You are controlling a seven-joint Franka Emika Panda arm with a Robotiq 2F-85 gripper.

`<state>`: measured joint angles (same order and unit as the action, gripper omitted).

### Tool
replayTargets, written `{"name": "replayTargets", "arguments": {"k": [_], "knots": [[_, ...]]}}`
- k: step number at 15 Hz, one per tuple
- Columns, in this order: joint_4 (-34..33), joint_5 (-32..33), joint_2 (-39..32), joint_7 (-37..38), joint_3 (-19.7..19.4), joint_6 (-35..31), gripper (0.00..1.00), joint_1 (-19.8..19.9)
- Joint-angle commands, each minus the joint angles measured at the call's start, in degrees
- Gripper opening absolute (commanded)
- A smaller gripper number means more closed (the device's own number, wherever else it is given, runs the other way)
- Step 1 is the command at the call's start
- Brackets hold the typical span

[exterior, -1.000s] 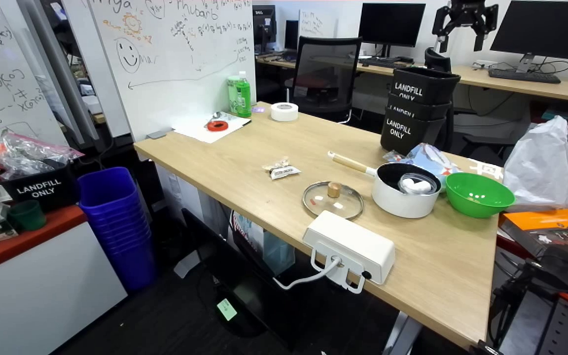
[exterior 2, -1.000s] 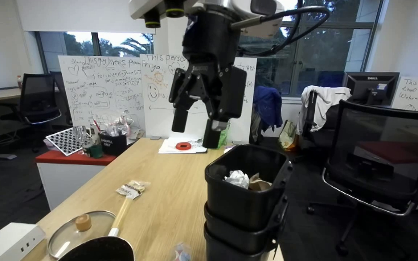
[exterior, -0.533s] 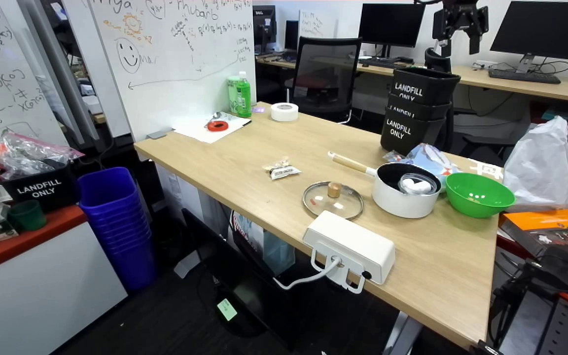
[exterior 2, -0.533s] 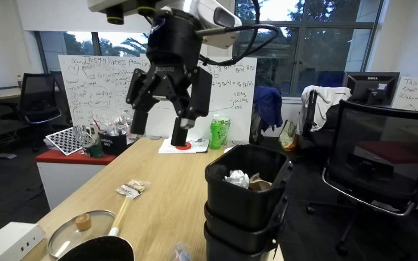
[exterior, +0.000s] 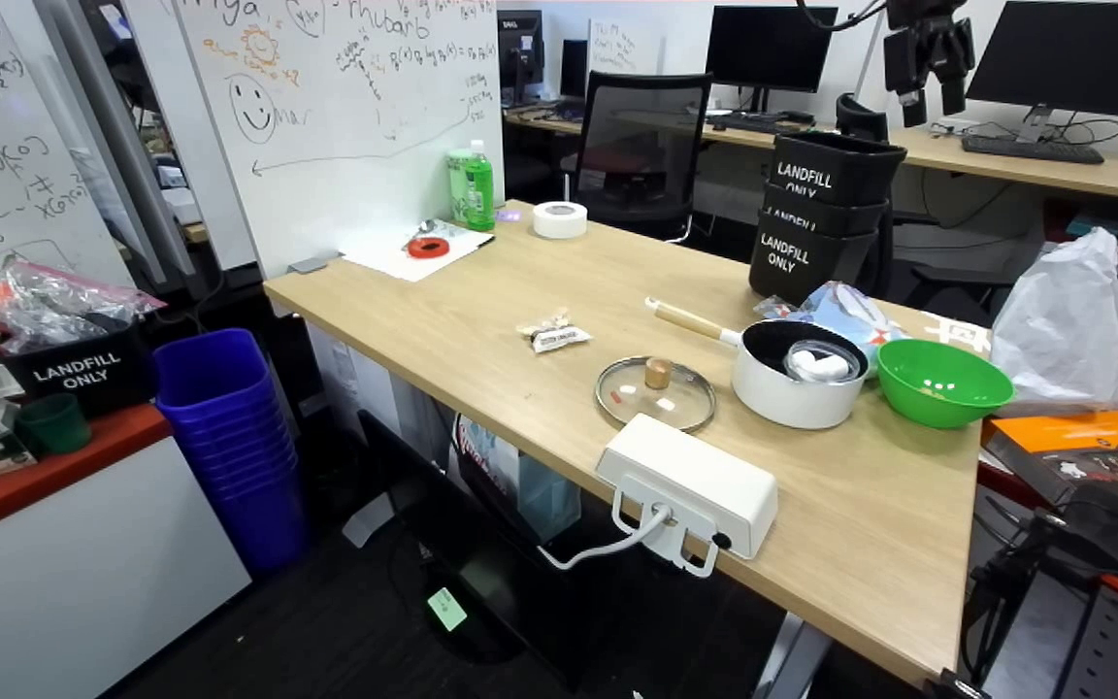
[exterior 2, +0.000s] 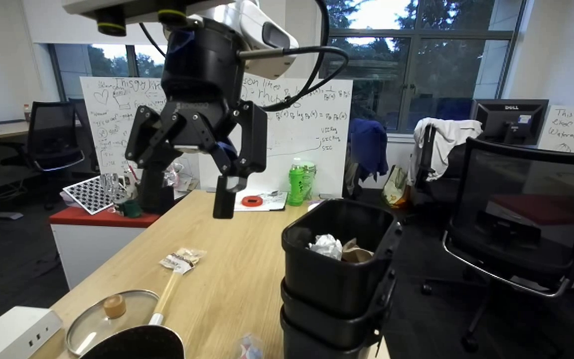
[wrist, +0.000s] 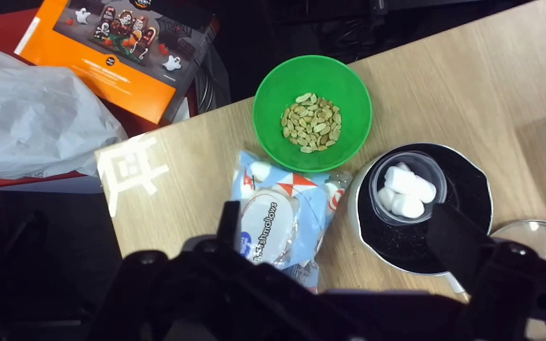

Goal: Stack the lone bin with the rest of the bins

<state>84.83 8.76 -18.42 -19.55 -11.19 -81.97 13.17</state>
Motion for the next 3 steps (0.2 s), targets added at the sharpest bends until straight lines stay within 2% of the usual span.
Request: {"name": "replayTargets", "arguments": {"k": [1,3], "knots": [[-0.2,0.2,0.0,0.1,0.9,0.2,1.00,0.7],[-0.1,0.2,0.1,0.0,0.9,0.0,1.00,0.7]]}}
